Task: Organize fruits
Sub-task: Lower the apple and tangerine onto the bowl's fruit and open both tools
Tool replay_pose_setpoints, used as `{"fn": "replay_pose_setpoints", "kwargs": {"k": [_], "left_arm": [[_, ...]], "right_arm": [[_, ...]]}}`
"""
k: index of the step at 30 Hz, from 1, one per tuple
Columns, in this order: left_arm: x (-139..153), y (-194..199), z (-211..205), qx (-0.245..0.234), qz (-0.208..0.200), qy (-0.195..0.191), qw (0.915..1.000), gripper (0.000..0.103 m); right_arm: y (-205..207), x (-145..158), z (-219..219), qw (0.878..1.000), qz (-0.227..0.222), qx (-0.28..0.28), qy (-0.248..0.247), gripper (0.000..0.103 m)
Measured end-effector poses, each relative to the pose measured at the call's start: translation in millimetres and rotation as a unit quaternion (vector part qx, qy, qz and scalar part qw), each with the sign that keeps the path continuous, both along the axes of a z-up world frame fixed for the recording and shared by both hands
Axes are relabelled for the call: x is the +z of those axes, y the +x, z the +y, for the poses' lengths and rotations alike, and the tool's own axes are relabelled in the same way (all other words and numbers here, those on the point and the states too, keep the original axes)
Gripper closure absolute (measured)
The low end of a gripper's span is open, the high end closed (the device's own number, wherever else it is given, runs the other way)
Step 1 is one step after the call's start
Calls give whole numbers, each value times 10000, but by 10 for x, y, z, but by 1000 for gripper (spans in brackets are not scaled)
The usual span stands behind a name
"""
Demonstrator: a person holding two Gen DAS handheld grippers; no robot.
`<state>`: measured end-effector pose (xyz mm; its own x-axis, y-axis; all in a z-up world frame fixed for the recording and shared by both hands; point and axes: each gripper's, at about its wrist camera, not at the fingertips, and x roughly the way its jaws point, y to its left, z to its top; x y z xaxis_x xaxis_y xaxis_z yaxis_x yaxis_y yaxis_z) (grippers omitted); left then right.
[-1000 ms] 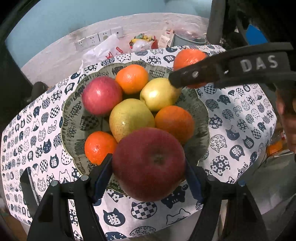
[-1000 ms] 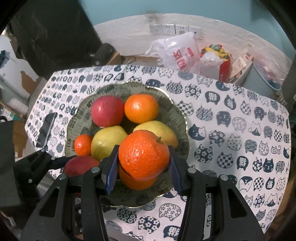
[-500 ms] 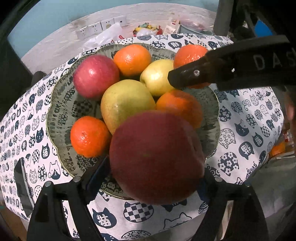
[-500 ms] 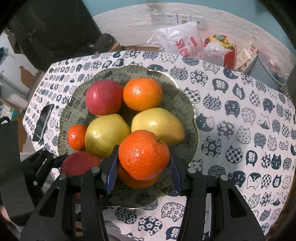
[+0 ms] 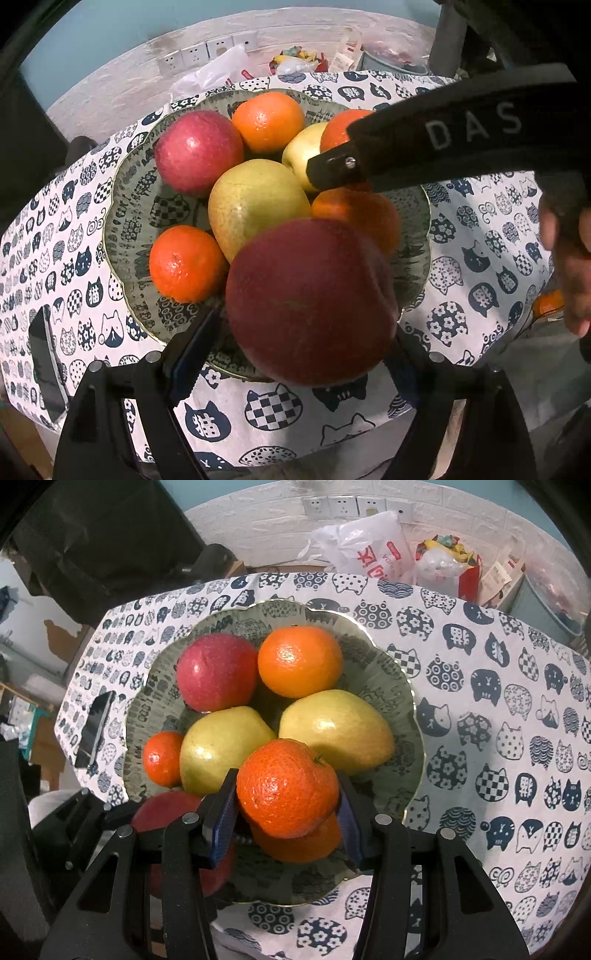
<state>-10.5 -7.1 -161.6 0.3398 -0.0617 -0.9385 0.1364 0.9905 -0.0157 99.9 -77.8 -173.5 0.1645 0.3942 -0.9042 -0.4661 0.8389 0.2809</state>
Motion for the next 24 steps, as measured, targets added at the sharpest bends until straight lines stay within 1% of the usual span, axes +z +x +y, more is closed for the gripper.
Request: {"fn": "replay_pose_setpoints", "kwargs": {"k": [7,8,12,18,24], "left_arm": [[52,-23,27,64,-32,-102,9999,17],[56,-22,28,64,-35,-109,9999,17],[68,-23,18,68,-23,-69,10000,17],[70,-27,-7,53,0,-51,10000,17],[86,-38,-7,67,45,-161,9998,17]], "right_arm": [[5,-19,74,9999,83,-25,72,52],[5,-15,75,9999,88,-36,81,49],[14,-6,54,9997,151,-93,163,45],[11,58,-18,9996,128,-149,216,45],[7,141,-97,9994,47,-232,253,41]]}}
